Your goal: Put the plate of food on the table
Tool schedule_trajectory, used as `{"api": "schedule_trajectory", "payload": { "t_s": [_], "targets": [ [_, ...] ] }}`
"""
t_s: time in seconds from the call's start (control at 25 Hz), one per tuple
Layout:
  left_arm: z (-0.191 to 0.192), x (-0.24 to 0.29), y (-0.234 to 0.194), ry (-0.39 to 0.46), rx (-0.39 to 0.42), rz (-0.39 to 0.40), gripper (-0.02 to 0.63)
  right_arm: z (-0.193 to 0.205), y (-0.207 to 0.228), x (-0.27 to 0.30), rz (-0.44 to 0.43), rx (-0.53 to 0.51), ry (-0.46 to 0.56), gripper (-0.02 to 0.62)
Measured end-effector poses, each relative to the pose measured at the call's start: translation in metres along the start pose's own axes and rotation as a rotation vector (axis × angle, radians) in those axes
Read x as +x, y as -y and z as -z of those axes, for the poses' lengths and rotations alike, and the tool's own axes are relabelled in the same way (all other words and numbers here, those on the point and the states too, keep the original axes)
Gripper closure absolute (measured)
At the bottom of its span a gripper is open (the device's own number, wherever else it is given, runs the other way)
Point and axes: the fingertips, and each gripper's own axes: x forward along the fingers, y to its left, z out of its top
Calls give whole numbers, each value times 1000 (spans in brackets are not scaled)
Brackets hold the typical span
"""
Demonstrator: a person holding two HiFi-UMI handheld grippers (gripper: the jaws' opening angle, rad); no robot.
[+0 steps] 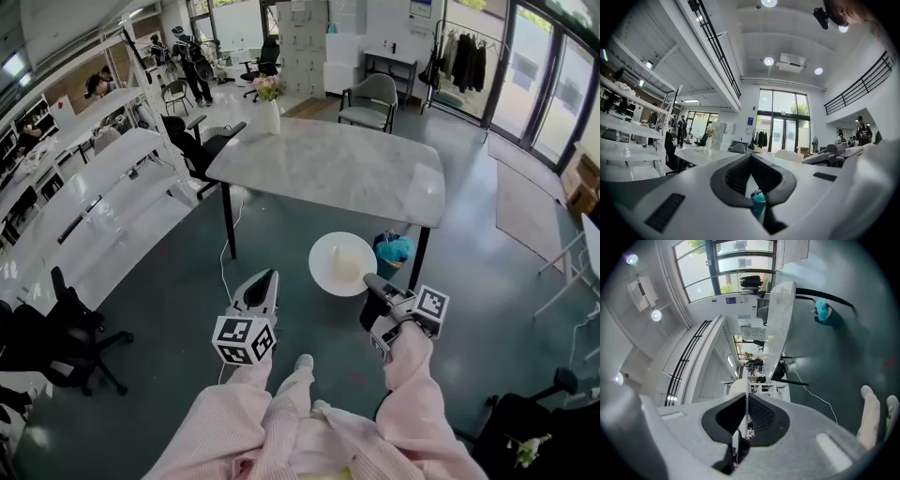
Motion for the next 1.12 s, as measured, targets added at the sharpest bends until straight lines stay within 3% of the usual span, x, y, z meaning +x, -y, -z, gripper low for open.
{"api": "schedule_trajectory", "payload": {
  "t_s": [0.32,1.12],
  "targets": [
    [5,70,-29,-13,-16,12,611,-46,16,51,13,4,6,575],
    [-8,295,-127,-66,-33,132,611,-176,38,229,25,-1,69,575]
  ]
}}
